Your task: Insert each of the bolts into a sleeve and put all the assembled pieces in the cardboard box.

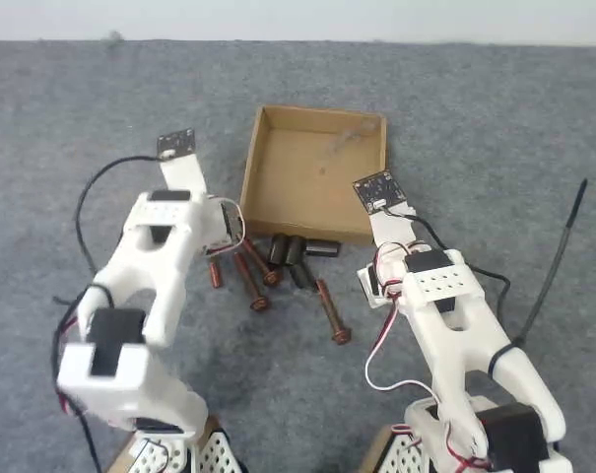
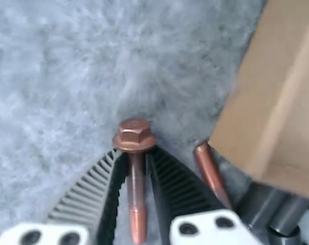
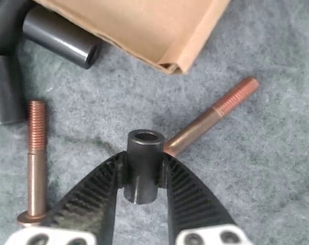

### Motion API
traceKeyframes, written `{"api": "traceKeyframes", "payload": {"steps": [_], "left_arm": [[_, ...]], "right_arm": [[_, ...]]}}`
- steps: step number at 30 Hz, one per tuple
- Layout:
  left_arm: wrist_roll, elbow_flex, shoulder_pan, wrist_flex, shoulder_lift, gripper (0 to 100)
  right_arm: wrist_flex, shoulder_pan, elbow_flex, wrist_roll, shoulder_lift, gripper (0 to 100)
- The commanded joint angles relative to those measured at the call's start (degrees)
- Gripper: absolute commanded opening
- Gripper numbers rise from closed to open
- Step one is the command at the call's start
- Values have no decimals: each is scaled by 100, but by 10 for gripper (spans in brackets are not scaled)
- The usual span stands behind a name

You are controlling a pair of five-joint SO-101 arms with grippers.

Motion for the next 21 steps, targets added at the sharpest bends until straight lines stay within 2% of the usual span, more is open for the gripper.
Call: {"api": "traceKeyframes", "payload": {"steps": [1, 7, 11, 21], "left_arm": [[-62, 787, 44, -853, -1231, 12], [-413, 1701, 149, -1864, -1829, 13], [-440, 1710, 141, -1873, -1820, 15], [-440, 1727, 123, -1855, -1820, 14]], "right_arm": [[-110, -48, -141, 26, -356, 6], [-110, -57, -237, 18, -813, 6], [-180, -57, -229, 18, -1367, 6], [-1569, -13, -149, 35, -2123, 6]]}}
